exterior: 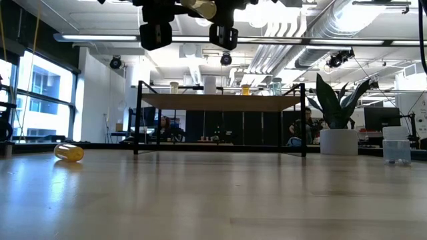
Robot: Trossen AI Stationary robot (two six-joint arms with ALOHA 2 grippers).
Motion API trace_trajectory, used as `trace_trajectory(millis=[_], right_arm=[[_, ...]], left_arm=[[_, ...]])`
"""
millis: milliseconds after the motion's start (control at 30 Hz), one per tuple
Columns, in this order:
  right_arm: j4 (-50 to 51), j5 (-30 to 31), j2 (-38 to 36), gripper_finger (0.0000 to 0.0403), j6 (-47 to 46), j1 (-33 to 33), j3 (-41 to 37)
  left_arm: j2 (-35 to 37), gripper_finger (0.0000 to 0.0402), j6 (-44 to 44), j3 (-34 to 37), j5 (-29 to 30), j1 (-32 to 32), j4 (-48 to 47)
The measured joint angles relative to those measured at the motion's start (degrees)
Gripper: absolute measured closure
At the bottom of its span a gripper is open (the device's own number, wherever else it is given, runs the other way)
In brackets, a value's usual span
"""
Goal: Pick and place medicine bottles onto shelf by color
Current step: Put the right yellow medicine bottle on the shelf aligned with the other yellow medicine bottle
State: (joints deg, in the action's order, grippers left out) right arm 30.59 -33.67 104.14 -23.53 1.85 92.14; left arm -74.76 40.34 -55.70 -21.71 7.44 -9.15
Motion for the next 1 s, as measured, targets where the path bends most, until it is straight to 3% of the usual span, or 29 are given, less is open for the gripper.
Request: trace_trajectory(millis=[167,533,833,1000], right_arm=[[0.02,0.92,0.0,0.0303,0.99,0.0,0.0],[1.61,-0.2,0.0,0.0221,1.48,1.78,0.0],[5.27,-1.9,-1.06,0.0215,3.01,3.79,0.0],[6.24,-1.86,-2.22,0.0215,3.7,5.42,0.0]], left_arm=[[0.0,0.0288,-0.04,0.0,0.0,0.0,-0.02],[0.07,0.0288,-1.53,0.0,0.47,0.0,-1.64],[0.69,0.0288,-2.91,0.0,6.64,0.29,-5.86],[0.87,0.0288,-3.51,0.0,7.16,0.98,-7.46]])
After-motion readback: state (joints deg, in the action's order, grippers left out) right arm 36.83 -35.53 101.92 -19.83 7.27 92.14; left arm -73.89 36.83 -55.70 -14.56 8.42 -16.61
